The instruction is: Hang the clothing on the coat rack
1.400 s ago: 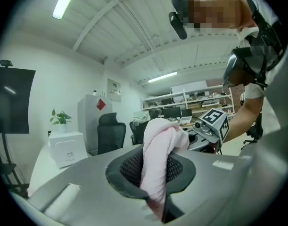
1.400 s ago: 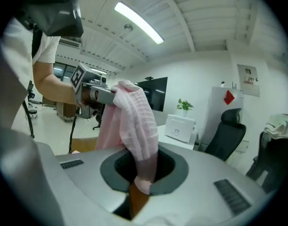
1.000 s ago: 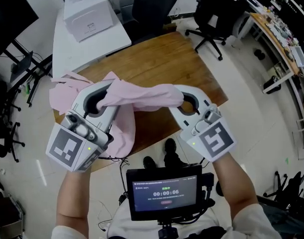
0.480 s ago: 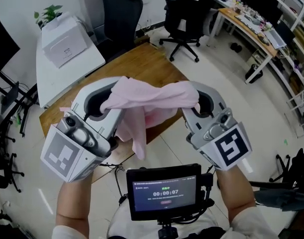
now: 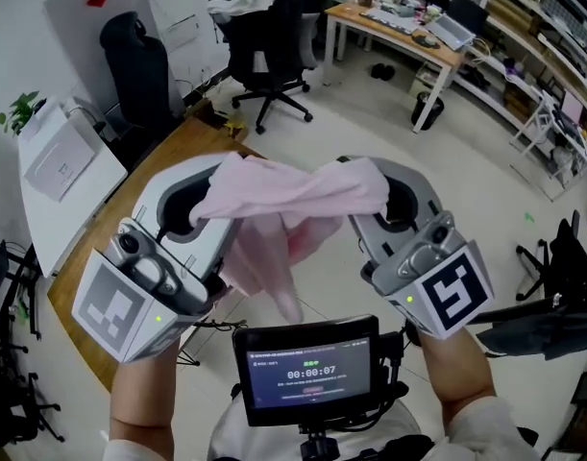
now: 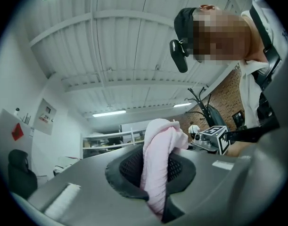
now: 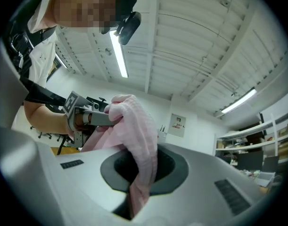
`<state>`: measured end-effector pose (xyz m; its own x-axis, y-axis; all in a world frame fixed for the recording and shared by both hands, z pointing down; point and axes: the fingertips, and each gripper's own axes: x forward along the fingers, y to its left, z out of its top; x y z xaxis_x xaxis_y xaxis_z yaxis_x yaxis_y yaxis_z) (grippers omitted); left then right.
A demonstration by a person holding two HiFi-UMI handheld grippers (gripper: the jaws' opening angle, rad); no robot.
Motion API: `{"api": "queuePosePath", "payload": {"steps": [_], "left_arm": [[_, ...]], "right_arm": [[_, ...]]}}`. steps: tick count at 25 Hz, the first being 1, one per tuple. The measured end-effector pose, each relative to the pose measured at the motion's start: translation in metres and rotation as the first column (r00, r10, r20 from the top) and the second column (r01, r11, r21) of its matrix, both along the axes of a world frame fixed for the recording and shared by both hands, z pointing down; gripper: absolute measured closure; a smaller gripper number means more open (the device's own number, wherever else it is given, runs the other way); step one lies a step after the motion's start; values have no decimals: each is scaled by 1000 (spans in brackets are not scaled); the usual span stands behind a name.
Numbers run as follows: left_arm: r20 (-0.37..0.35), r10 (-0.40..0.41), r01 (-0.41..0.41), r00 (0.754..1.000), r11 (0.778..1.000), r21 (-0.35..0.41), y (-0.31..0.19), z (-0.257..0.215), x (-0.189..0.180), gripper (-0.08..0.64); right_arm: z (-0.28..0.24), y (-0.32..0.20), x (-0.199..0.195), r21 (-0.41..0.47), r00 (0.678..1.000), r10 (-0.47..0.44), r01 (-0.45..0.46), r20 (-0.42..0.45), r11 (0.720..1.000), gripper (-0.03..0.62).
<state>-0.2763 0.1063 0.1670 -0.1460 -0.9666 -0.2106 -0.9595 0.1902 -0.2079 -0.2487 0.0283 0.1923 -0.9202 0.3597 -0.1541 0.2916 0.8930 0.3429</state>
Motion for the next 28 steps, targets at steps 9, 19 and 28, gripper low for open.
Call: {"api": "queuePosePath", "payload": {"steps": [9, 19, 28], "left_arm": [[-23, 266, -265, 964, 963, 38, -158, -7, 82, 523], [-29, 501, -501, 865, 865, 25, -279, -4, 167, 523], [-91, 653, -656, 752, 755, -2, -343, 21, 204, 526]], "right_arm": [[-9, -142, 99, 7, 969, 245, -245, 34, 969, 580], [-9, -244, 195, 7, 869, 494, -494, 24, 869, 580], [-2, -289, 247, -7, 734, 679, -679, 12, 734, 580]]}}
